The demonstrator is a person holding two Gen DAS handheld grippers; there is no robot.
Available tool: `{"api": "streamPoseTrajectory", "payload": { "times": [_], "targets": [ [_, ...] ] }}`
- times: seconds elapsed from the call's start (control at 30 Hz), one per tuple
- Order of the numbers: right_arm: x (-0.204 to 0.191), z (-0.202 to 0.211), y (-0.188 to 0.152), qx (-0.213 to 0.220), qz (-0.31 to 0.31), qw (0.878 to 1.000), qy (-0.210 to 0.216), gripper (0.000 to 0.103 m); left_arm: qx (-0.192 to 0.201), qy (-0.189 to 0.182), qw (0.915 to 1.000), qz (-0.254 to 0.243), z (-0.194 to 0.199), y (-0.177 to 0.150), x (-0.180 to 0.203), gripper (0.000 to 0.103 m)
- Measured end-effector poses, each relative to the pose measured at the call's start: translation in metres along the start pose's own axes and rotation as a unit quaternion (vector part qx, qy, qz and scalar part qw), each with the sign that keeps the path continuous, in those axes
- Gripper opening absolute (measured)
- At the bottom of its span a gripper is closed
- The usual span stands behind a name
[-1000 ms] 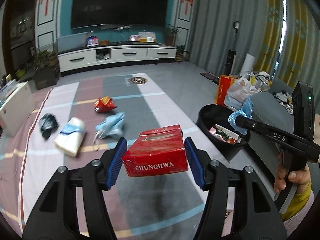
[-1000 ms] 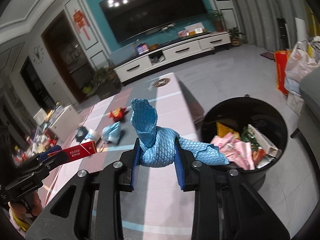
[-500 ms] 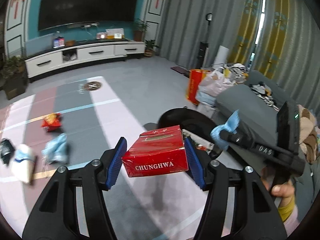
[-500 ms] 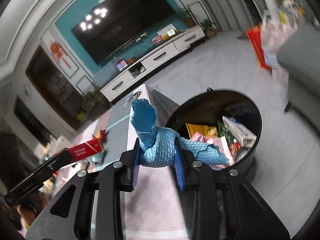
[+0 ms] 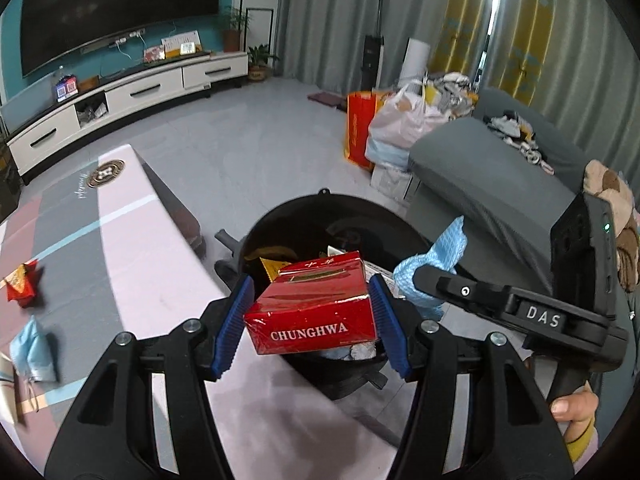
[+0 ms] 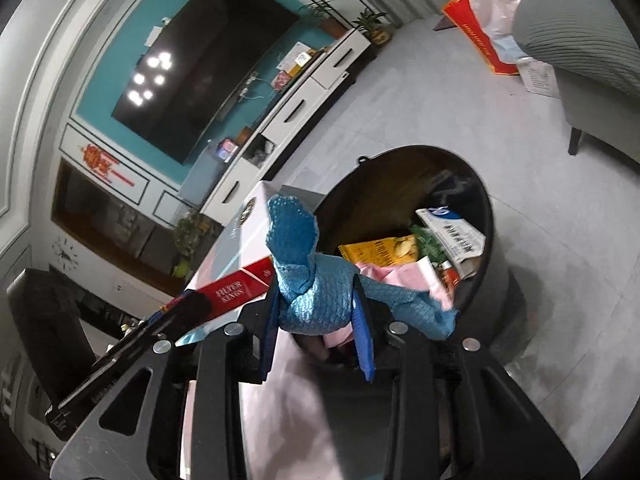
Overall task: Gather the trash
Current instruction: 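Carry the red box and blue mask over the black bin and release both, then move both open tools back toward the paper cup and second mask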
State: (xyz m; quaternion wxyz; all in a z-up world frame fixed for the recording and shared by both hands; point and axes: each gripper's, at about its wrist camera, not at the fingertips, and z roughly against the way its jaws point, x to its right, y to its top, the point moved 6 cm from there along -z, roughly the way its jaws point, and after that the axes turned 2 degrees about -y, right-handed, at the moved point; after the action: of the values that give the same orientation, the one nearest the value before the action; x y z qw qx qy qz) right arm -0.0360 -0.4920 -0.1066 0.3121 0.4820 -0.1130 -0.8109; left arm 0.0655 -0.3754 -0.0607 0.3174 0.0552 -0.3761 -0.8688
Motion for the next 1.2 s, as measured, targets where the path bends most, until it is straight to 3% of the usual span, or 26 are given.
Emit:
{"api": "streamPoseTrajectory", "payload": {
  "times": [0.17,0.27,0.63,0.8,0.93,1.2],
  "targets": [
    [0.008,-0.004,0.005,0.004,-0.009,1.0,-0.016,0.043,-0.016,0.004,0.9999,0.0,-0.019,0.0,0.003,0.061],
    [0.011,-0.001,0.006,0.009,-0.015,1.0,-0.019,0.055,-0.02,-0.002,0.9998,0.007,-0.019,-0.003,-0.001,0.066],
    [-0.008,0.014,-0.013,-0.004,0.017,1.0,-0.016,0.056,0.001,0.018,0.9996,0.02,0.029,-0.035,-0.021,0.073],
    [-0.034,0.018,-0.033,-0.019,0.055,0.998,-0.013,0.059,0.013,0.046,0.9979,0.044,0.069,-0.07,-0.044,0.079],
    [-0.06,0.011,-0.051,-0.045,0.083,0.996,-0.002,0.06,0.014,0.09,0.9929,0.077,0.104,-0.105,-0.077,0.081],
    [-0.118,-0.011,-0.09,-0.095,0.156,0.983,0.013,0.065,0.003,0.168,0.9725,0.161,0.167,-0.174,-0.153,0.086]
  ]
}}
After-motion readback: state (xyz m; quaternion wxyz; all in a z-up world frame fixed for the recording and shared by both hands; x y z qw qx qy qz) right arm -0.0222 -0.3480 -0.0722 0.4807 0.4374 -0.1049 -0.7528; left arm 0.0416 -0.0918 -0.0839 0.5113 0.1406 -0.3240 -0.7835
